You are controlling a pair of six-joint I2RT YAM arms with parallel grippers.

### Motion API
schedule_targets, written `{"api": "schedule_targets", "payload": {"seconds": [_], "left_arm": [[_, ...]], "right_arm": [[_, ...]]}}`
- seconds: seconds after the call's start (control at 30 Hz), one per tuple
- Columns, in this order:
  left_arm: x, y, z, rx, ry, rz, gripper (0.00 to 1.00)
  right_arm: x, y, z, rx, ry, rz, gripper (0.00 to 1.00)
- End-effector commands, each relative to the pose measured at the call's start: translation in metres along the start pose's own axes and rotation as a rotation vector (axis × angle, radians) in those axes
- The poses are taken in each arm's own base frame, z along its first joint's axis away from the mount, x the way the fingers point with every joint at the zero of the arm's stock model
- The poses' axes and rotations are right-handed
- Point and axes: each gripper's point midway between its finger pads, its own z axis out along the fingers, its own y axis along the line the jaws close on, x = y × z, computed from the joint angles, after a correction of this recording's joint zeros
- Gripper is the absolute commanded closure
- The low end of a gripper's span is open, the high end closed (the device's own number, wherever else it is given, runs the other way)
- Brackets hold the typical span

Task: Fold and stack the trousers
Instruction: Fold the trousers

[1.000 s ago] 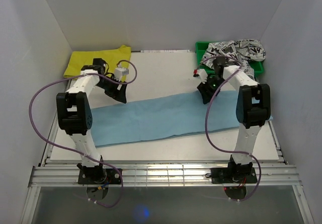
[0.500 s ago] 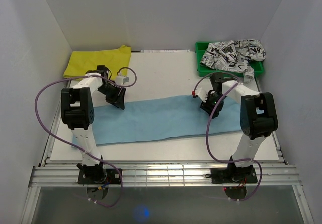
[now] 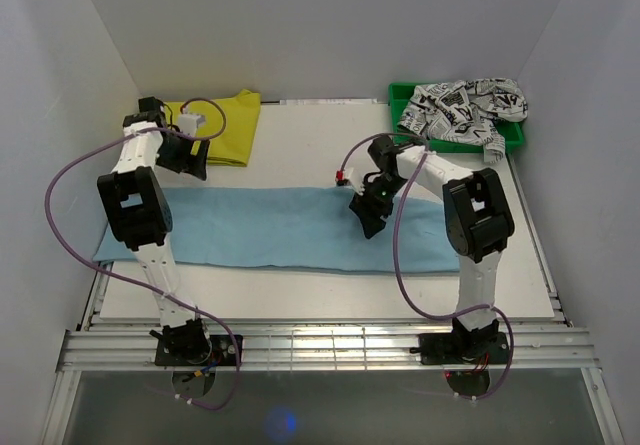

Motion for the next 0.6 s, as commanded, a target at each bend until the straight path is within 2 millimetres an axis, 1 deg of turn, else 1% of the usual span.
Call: {"api": "schedule_targets", "payload": {"seconds": [0.0,0.03,0.07,0.1,0.13,0.17,0.2,0.23,0.27,0.3,0.33,0.37,0.4,0.43,0.47,0.5,0.53,0.57], "left_arm": [[-0.081,-0.029,-0.079,-0.012,-0.269,0.154,0.02],[-0.101,-0.038,-0.087,-0.039,-0.322,0.198,0.02],[-0.11,-0.044,-0.094,-0.056,-0.35,0.2,0.02],[-0.121,-0.056,-0.102,-0.033,-0.398,0.225,0.02],[-0.137,-0.066,-0.118,-0.04,-0.496,0.255,0.02],[-0.143,-0.075,-0.126,-0.017,-0.557,0.19,0.02],[-0.15,-0.08,-0.134,-0.011,-0.617,0.166,0.02],[-0.158,-0.087,-0.142,-0.021,-0.694,0.162,0.02],[-0.16,-0.092,-0.143,0.001,-0.722,0.087,0.02],[-0.164,-0.095,-0.142,0.005,-0.738,0.076,0.02],[-0.163,-0.112,-0.137,0.079,-0.727,0.104,0.02],[-0.164,-0.121,-0.132,0.141,-0.715,0.148,0.02],[-0.161,-0.129,-0.124,0.178,-0.696,0.216,0.02],[-0.158,-0.137,-0.111,0.175,-0.646,0.215,0.02],[-0.157,-0.131,-0.098,0.157,-0.612,0.206,0.02],[-0.156,-0.147,-0.086,0.175,-0.578,0.233,0.02],[-0.151,-0.155,-0.076,0.186,-0.541,0.254,0.02],[-0.15,-0.156,-0.07,0.178,-0.526,0.255,0.02]], "right_arm": [[-0.042,-0.008,-0.056,-0.062,-0.278,0.055,0.3],[-0.046,-0.017,-0.07,-0.039,-0.318,0.058,0.28],[-0.042,-0.033,-0.086,-0.005,-0.356,0.086,0.24],[-0.041,-0.043,-0.091,0.008,-0.374,0.097,0.23],[-0.046,-0.054,-0.102,0.037,-0.392,0.091,0.22],[-0.042,-0.063,-0.105,0.053,-0.39,0.096,0.22],[-0.038,-0.072,-0.098,0.052,-0.366,0.099,0.22],[-0.041,-0.076,-0.1,0.055,-0.364,0.092,0.23],[-0.043,-0.078,-0.099,0.046,-0.365,0.091,0.25],[-0.048,-0.076,-0.097,0.014,-0.385,0.093,0.26],[-0.049,-0.077,-0.089,-0.018,-0.381,0.109,0.27],[-0.058,-0.076,-0.088,-0.023,-0.388,0.09,0.27],[-0.061,-0.075,-0.08,-0.038,-0.379,0.089,0.28],[-0.066,-0.073,-0.076,-0.045,-0.378,0.081,0.28],[-0.075,-0.068,-0.07,-0.053,-0.375,0.052,0.28],[-0.08,-0.064,-0.066,-0.063,-0.374,0.036,0.28],[-0.084,-0.062,-0.062,-0.064,-0.372,0.019,0.27],[-0.094,-0.059,-0.055,-0.055,-0.373,-0.02,0.27]]}}
